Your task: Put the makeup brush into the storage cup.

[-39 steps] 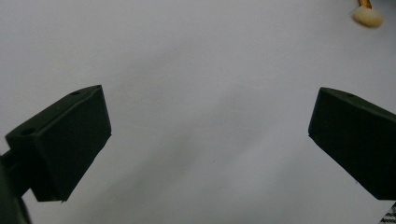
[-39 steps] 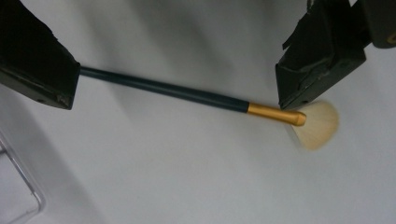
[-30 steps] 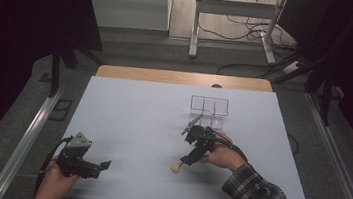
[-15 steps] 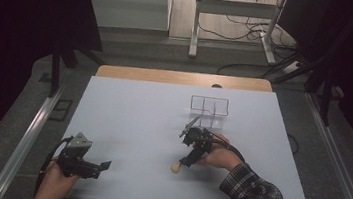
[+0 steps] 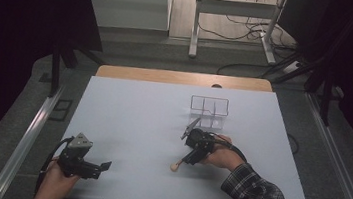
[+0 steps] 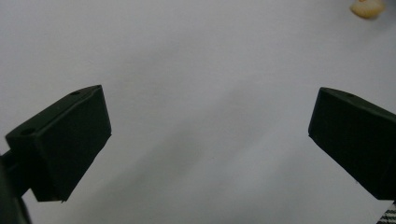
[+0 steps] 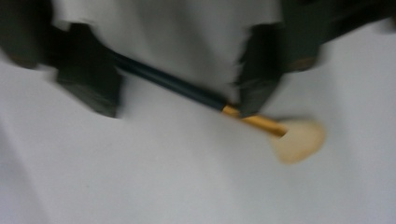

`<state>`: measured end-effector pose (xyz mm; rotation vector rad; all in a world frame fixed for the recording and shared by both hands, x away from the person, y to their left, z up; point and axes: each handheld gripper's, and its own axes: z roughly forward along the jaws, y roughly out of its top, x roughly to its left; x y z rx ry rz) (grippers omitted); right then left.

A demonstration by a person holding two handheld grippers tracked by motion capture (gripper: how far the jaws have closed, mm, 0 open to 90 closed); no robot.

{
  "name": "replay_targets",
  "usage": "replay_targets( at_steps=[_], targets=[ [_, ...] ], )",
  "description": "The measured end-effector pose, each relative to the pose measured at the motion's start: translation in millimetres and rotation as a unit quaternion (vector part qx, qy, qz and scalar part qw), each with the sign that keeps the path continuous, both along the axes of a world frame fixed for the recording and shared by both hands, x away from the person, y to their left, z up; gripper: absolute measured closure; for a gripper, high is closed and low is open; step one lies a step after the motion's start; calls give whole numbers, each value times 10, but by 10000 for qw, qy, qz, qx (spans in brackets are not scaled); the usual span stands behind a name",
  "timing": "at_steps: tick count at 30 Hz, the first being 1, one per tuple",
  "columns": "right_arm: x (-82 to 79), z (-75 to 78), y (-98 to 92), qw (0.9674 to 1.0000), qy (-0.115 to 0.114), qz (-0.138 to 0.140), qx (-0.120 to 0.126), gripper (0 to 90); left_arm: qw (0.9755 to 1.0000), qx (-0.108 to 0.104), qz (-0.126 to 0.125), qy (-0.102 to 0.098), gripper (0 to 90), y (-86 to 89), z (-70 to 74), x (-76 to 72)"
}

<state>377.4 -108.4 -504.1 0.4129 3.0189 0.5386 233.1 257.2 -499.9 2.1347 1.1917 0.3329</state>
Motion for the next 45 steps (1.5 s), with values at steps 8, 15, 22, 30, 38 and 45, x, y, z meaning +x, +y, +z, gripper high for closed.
replay_targets(
  at_steps=[8, 15, 22, 30, 38, 45],
  targets=[
    [-57, 23, 16, 9996, -23, 245, -112, 836, 10000, 51, -13, 15, 0, -11, -5, 0],
    [-10, 25, 11, 9996, 253, -100, -42, 839, 10000, 67, -18, 22, 0, -13, -9, 2],
    [2, 22, -44, 9988, 314, -321, 189, 839, 10000, 57, 4, 3, 0, -11, -5, 1],
    [-17, 76, -92, 9979, 236, -452, 387, 838, 10000, 47, 31, -30, 0, -3, 1, 0],
    [-51, 144, -167, 9964, 130, -613, 572, 838, 10000, 35, 28, -42, 0, -1, 3, -1],
    [-93, 183, -210, 9954, 100, -671, 680, 838, 10000, 27, 15, -48, 0, -2, 4, -2]
  ],
)
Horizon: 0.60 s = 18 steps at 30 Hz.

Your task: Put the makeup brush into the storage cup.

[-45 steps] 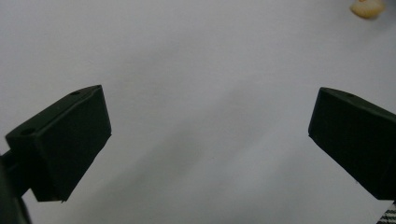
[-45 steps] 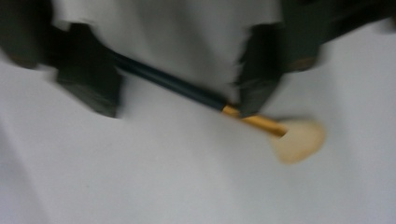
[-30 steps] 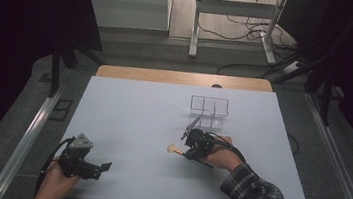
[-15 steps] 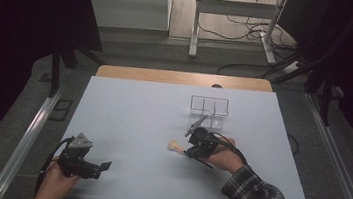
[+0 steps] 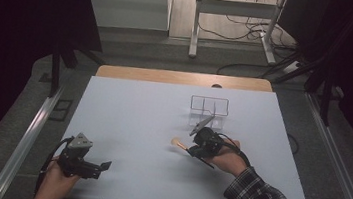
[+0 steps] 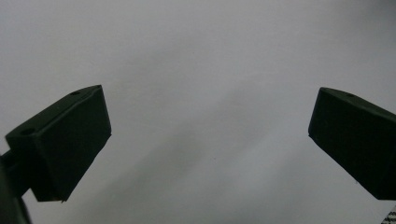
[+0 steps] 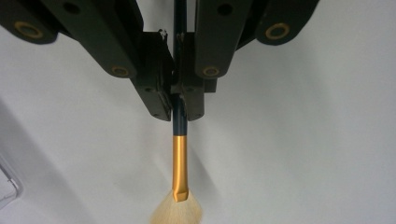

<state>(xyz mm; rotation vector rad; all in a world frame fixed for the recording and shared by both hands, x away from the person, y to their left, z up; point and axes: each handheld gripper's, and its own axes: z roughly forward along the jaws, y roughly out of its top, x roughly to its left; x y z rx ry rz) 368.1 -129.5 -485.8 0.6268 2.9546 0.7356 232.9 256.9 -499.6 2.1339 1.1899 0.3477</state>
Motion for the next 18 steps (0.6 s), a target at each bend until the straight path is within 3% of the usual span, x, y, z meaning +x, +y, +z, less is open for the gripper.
replay_targets(
  at_steps=[18],
  targets=[
    [-42, 138, -182, 9980, -244, -340, 467, 838, 10000, -12, -72, -38, 0, -8, 2, -6]
  ],
)
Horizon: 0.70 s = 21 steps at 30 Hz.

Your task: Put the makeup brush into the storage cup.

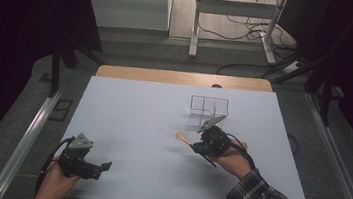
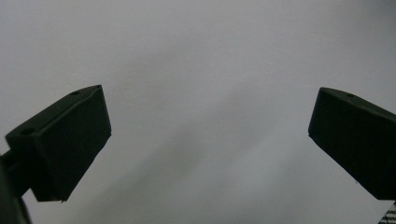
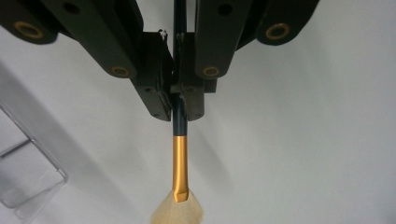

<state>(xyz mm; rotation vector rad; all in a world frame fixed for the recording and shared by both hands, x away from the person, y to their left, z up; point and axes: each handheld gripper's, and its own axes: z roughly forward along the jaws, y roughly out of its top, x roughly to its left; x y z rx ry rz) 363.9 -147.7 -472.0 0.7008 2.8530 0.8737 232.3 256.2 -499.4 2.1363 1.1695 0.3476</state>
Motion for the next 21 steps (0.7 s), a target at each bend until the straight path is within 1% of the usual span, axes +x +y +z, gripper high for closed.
replay_targets(
  at_steps=[6, 9, 15, 21],
  targets=[
    [-19, 83, -86, 9993, -135, -207, 287, 838, 10000, 11, -4, -2, 0, -2, 0, 0],
    [-25, 111, -122, 9987, -201, -281, 380, 838, 10000, 13, 0, -4, 0, -1, 0, 0],
    [-36, 173, -182, 9965, -404, -437, 586, 837, 10000, -21, 9, -16, 0, -4, -2, -1],
    [-54, 231, -235, 9935, -597, -592, 766, 837, 10000, -18, -5, -17, 0, -6, -3, -3]
  ],
)
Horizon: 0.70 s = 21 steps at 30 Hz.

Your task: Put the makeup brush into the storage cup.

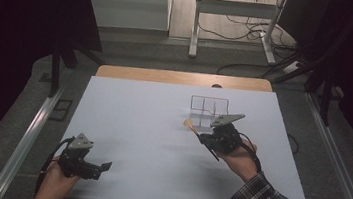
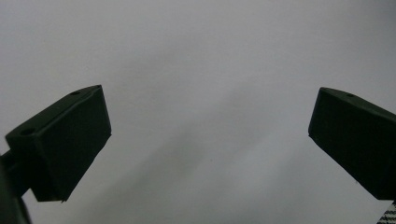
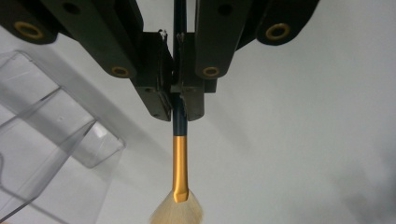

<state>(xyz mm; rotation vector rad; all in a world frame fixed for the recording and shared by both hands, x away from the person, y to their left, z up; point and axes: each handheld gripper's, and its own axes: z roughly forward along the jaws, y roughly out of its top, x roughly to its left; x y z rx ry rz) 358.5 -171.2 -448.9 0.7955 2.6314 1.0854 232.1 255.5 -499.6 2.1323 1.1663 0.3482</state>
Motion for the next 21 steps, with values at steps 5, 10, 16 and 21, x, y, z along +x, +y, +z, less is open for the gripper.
replay_targets(
  at_steps=[5, 10, 16, 21],
  targets=[
    [-11, 55, -43, 9996, -152, -116, 187, 838, 10000, 4, -1, -1, 0, -2, 0, -1],
    [-13, 102, -77, 9987, -289, -223, 344, 837, 10000, 1, -5, 2, 0, -2, -1, 1],
    [-14, 140, -105, 9974, -451, -332, 464, 837, 10000, 13, -16, 11, 0, -4, -3, 2],
    [-11, 165, -123, 9960, -567, -403, 563, 837, 10000, 12, -19, 12, 0, -5, -3, 2]
  ],
)
